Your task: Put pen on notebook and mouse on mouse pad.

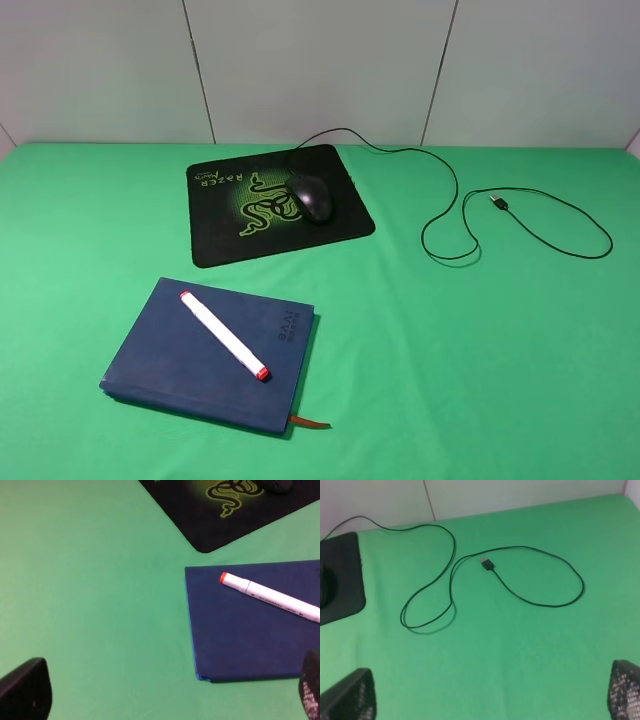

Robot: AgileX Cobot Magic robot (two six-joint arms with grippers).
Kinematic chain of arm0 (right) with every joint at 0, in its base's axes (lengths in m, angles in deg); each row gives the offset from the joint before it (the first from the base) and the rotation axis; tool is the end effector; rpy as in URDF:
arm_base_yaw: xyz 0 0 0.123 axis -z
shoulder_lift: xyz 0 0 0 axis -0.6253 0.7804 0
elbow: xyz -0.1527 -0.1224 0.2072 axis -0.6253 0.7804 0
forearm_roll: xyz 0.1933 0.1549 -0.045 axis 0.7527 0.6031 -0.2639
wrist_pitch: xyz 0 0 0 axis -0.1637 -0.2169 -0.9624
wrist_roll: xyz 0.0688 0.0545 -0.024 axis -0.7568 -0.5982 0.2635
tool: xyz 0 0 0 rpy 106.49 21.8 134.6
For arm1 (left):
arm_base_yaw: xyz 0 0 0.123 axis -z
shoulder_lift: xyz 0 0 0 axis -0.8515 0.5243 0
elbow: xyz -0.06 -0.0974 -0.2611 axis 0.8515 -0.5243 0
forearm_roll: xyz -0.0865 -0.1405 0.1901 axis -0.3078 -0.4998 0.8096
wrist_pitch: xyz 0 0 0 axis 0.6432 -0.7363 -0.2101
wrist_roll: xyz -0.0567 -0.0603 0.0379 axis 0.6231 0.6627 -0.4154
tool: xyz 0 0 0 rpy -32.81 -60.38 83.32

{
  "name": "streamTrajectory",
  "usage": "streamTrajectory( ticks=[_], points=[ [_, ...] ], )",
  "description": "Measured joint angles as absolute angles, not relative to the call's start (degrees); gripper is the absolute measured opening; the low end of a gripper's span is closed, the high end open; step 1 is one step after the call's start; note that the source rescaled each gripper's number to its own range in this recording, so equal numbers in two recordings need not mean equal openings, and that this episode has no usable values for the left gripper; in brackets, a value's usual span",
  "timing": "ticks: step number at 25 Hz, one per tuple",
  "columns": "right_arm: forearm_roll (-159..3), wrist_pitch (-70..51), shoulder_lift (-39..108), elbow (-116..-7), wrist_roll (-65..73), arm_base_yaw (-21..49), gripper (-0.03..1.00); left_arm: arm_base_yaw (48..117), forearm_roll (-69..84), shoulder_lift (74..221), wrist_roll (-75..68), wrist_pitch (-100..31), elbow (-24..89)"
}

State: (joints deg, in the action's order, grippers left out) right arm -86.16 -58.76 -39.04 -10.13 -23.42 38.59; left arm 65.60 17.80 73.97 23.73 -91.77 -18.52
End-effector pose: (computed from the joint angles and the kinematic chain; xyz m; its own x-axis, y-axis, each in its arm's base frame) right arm -0.0038 0.0000 0.2808 -0.4139 0.0814 -0.9067 0.0321 0.9967 0.0748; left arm -0.0054 -0.0037 0.2753 -0.4413 0.1473 -0.8852 0.2089 0.9762 0.0583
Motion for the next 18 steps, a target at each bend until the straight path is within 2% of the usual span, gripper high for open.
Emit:
streamTrajectory(
  ticks=[18],
  points=[
    [-85.80, -58.76, -39.04, -10.13, -23.42, 38.59, 1.00, 65.60, 17.80, 73.97, 23.73, -91.77, -18.52]
  ],
)
